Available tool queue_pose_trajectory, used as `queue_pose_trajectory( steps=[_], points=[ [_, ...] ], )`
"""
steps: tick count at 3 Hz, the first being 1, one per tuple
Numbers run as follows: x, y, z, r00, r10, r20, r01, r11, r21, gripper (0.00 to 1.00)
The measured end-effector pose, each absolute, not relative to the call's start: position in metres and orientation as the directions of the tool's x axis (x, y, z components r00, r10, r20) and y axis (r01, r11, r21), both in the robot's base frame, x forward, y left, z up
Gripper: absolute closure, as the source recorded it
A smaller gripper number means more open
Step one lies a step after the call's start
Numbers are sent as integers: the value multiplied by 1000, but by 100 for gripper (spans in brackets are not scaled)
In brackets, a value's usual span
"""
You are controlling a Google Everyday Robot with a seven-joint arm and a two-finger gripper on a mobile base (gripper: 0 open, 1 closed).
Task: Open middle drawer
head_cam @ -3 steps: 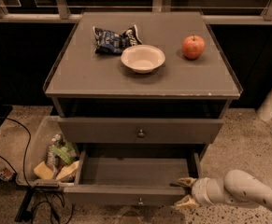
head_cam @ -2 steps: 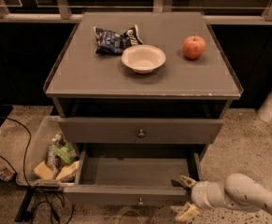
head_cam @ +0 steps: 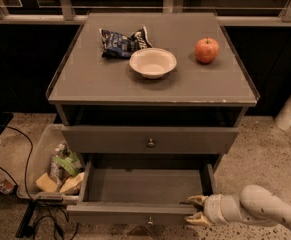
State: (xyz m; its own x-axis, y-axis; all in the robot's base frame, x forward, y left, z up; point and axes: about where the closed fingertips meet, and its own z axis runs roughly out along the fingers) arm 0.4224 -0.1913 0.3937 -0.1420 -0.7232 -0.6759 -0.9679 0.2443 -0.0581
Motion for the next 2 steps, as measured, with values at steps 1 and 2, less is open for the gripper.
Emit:
queue_pose_trajectory(
  steps=[1, 2],
  points=[
    [425, -193, 395, -142, -723, -676, -968, 244, -58, 84],
    [412, -195, 391, -143, -721, -678, -968, 245, -56, 100]
  ],
)
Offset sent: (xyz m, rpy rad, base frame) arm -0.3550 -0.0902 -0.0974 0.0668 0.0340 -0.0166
